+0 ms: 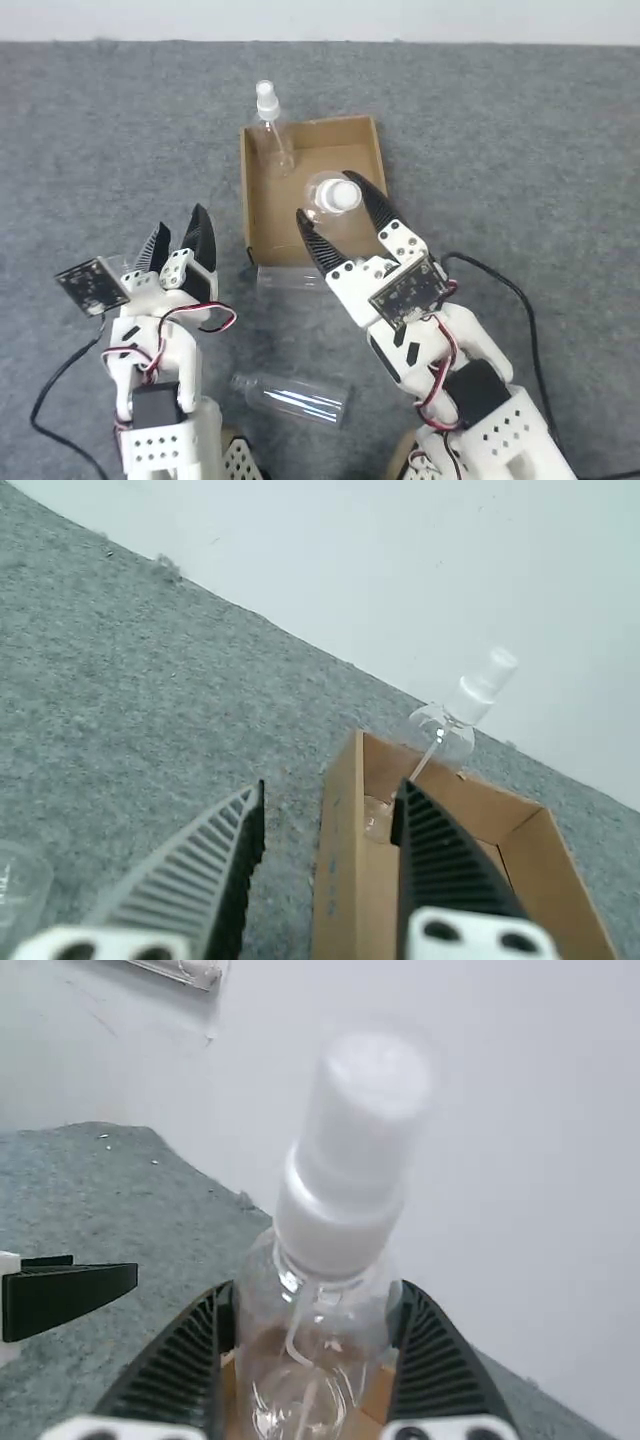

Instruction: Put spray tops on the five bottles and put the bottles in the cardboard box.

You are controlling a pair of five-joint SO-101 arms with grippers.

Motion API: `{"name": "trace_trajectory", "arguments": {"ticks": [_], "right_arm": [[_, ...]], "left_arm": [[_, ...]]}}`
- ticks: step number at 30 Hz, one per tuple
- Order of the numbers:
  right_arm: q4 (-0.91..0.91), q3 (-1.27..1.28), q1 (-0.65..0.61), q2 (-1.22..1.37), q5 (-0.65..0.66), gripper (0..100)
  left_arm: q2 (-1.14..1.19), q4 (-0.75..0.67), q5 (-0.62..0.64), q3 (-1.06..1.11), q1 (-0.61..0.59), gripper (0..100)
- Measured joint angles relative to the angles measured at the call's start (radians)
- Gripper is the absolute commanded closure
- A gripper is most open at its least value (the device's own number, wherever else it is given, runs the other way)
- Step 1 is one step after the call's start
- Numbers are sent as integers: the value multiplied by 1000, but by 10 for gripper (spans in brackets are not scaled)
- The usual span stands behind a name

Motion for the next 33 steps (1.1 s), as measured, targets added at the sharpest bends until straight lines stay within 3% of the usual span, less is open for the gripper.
{"name": "trace_trajectory", "arguments": {"ticks": [6, 22, 33], "right_arm": [[0, -69, -35, 40, 0, 982], [-3, -236, -34, 511, 0, 981], [-252, -238, -35, 761, -2, 981]], "left_arm": [[0, 0, 0, 0, 0, 805], [0, 0, 0, 0, 0, 805], [0, 0, 0, 0, 0, 804]]}}
